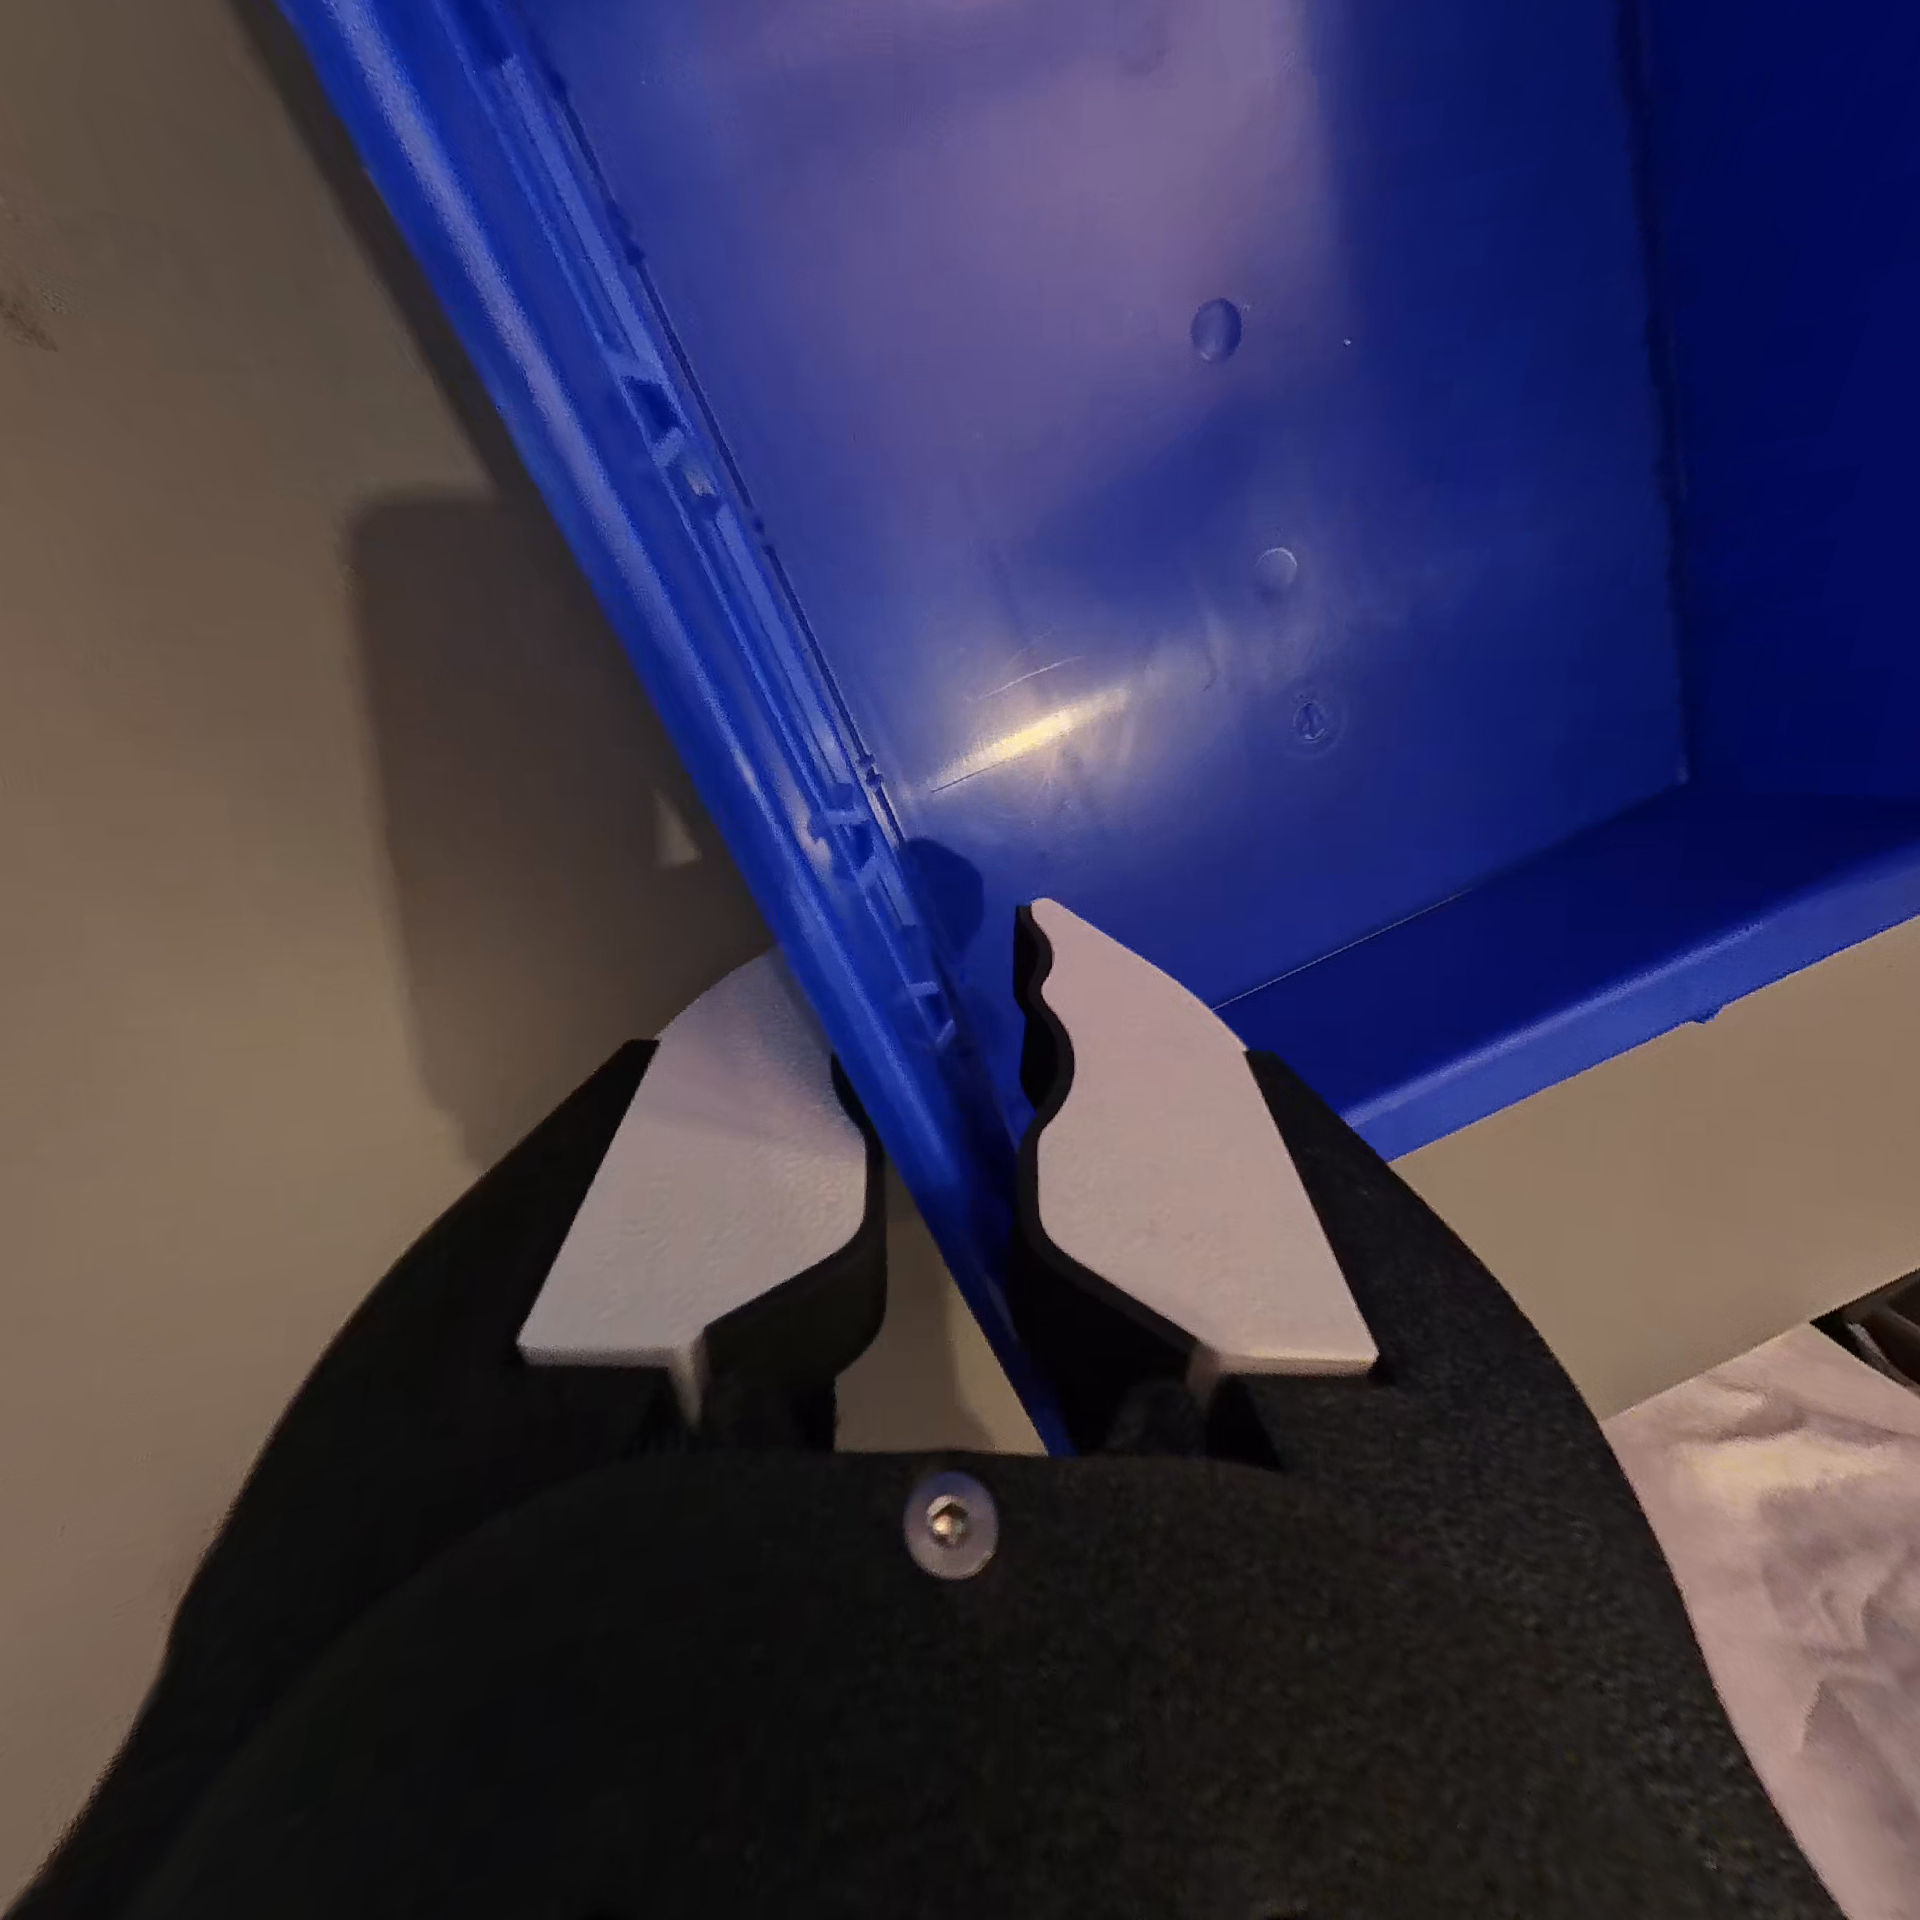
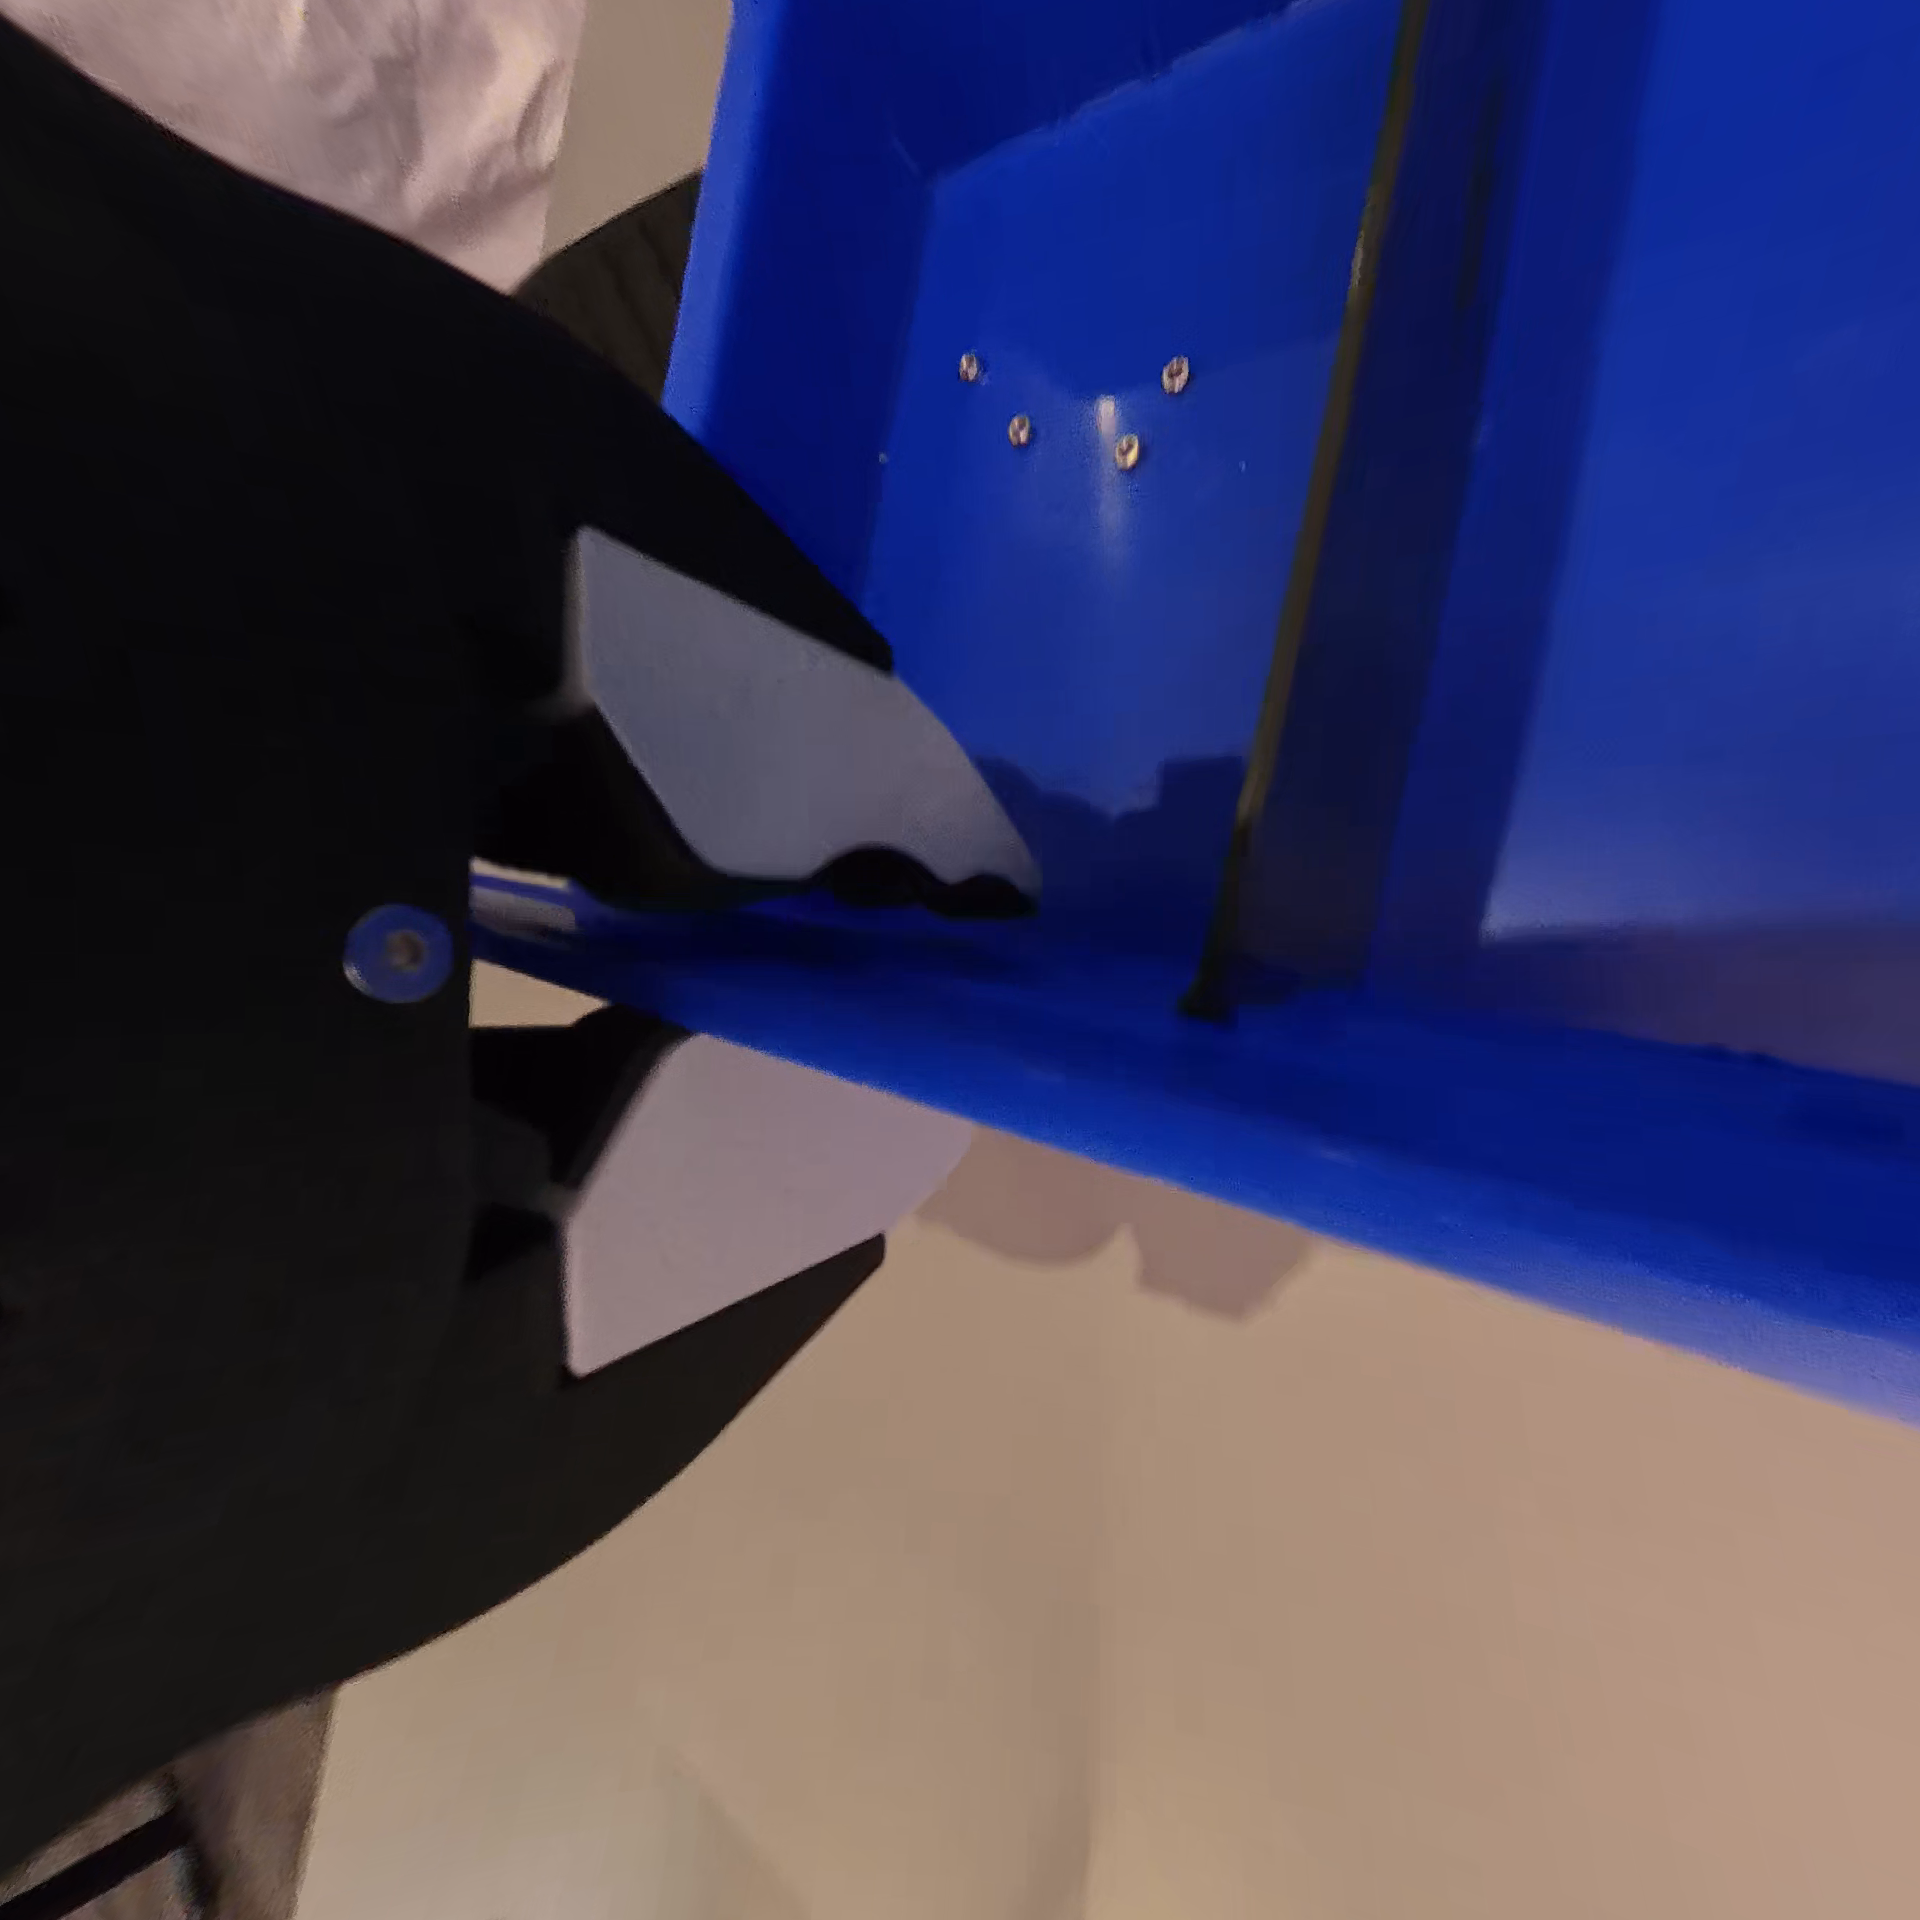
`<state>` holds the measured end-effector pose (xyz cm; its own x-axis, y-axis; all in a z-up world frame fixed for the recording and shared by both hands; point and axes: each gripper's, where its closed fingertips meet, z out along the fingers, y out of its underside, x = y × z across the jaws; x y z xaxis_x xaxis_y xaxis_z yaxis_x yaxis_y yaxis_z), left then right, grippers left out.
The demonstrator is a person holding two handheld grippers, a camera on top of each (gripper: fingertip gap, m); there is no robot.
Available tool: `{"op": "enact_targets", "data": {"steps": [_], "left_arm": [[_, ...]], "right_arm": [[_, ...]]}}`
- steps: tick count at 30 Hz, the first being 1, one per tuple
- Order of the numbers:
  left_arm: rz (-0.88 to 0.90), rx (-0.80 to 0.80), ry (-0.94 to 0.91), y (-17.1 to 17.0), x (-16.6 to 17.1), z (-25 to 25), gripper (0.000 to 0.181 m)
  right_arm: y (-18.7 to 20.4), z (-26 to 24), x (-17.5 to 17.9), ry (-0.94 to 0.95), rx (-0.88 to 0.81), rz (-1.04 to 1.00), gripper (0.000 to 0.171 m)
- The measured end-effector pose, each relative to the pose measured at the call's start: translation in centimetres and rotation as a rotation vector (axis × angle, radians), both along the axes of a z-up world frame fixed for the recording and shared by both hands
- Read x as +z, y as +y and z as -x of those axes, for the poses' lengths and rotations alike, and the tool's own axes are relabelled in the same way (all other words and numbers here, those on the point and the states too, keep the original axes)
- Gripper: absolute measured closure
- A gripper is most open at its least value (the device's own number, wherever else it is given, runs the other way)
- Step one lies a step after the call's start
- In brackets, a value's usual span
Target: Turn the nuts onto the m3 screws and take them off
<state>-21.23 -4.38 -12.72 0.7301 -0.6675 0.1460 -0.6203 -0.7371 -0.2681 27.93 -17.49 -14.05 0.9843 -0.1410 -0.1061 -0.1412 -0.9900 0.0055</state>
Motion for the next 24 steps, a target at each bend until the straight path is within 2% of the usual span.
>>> {"op": "enact_targets", "data": {"steps": [3, 7, 9, 12, 15, 17, 19, 21, 24], "left_arm": [[0.0, 0.009, -0.018, -0.3, 0.0, -1.6, 0.159], [0.002, -0.012, -0.084, -0.8, 0.1, -4.3, 0.153], [0.025, -0.015, -0.159, -1.3, 0.4, -5.5, 0.146], [0.026, -0.012, -0.262, -1.6, 1.0, -6.4, 0.138], [-0.092, 0.005, -0.357, -0.6, 3.3, -6.3, 0.136], [-0.173, 0.015, -0.404, 0.0, 5.4, -5.7, 0.129], [-0.24, 0.029, -0.39, 0.5, 6.7, -4.5, 0.123], [-0.295, 0.043, -0.347, 1.0, 7.4, -3.0, 0.117], [-0.36, 0.045, -0.31, 1.4, 8.1, -1.4, 0.119]], "right_arm": [[0.3, 0.9, 0.0, 0.067, -0.04, -0.009, 0.166], [0.5, 1.8, -0.1, 0.057, -0.041, 0.006, 0.166], [0.6, 1.8, -0.1, 0.028, -0.028, 0.035, 0.162], [0.8, 1.7, -0.3, -0.014, -0.022, 0.07, 0.147], [0.7, 1.3, -0.4, -0.059, -0.03, 0.102, 0.153], [0.9, 1.8, -0.3, 0.017, -0.072, 0.094, 0.164], [1.0, 2.0, -0.2, 0.082, -0.102, 0.075, 0.167], [0.9, 1.7, -0.2, 0.067, -0.091, 0.074, 0.167], [0.9, 1.4, -0.2, 0.079, -0.11, 0.068, 0.167]]}}
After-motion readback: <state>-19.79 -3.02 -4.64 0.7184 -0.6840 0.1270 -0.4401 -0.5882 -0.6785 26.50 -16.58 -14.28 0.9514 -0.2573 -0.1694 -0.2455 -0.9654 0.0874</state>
